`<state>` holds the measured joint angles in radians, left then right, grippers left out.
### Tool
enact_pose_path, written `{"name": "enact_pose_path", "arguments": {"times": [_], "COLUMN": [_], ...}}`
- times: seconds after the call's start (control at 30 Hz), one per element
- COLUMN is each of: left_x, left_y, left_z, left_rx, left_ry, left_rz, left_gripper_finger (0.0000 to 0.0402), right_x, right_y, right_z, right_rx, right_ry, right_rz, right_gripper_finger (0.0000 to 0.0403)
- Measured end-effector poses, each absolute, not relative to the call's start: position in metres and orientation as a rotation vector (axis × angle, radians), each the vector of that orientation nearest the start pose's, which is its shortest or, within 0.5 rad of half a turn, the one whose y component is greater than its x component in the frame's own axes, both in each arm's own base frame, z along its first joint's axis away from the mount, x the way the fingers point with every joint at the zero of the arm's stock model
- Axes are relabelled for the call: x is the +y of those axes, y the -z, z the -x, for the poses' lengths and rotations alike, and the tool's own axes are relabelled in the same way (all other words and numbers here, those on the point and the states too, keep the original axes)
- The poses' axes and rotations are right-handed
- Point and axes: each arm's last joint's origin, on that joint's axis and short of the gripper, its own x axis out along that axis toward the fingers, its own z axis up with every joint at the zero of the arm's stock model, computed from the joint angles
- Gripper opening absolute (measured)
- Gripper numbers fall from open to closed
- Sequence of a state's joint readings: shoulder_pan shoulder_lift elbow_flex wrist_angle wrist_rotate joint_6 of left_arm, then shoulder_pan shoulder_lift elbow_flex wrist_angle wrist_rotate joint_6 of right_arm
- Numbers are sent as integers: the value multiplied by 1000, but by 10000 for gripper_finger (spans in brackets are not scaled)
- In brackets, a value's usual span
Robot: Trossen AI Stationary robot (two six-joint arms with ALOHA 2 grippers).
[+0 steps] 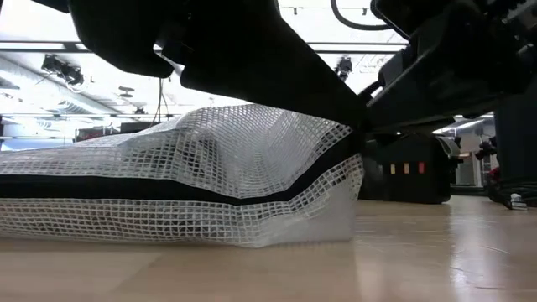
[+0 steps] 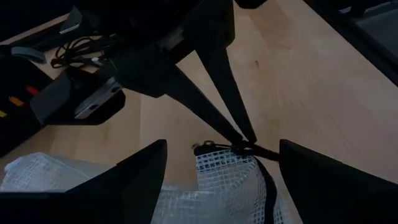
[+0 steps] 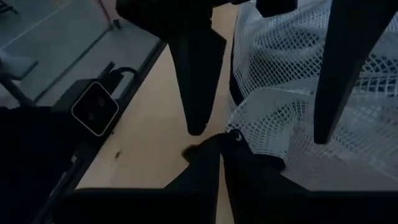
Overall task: Unpack backpack
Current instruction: Open the white mesh envelope
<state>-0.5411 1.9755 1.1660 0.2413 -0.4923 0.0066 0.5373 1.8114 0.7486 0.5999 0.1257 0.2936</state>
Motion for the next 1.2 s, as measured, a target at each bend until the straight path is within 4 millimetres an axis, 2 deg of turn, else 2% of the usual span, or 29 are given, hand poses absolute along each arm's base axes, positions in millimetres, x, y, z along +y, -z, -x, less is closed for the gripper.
{"name": "enact_pose_path", "arguments": {"times": [0.23, 0.47, 1.2], "left_x": [-206, -209, -199], "left_y": [-160, -160, -151], "left_z": [-360, -359, -361], "left_rx": [497, 492, 554], "left_ry": [54, 51, 8], "left_rz": [-274, -231, -268], "left_gripper_finger": [280, 280, 280], "right_x": [170, 165, 164], "right_y": [-133, -133, -134], "right_z": [-296, -299, -300], "right_rx": [490, 466, 444], "right_ry": [-332, -246, -184], "right_rz": [-130, -115, -125], "right_gripper_finger": [3, 3, 4]}}
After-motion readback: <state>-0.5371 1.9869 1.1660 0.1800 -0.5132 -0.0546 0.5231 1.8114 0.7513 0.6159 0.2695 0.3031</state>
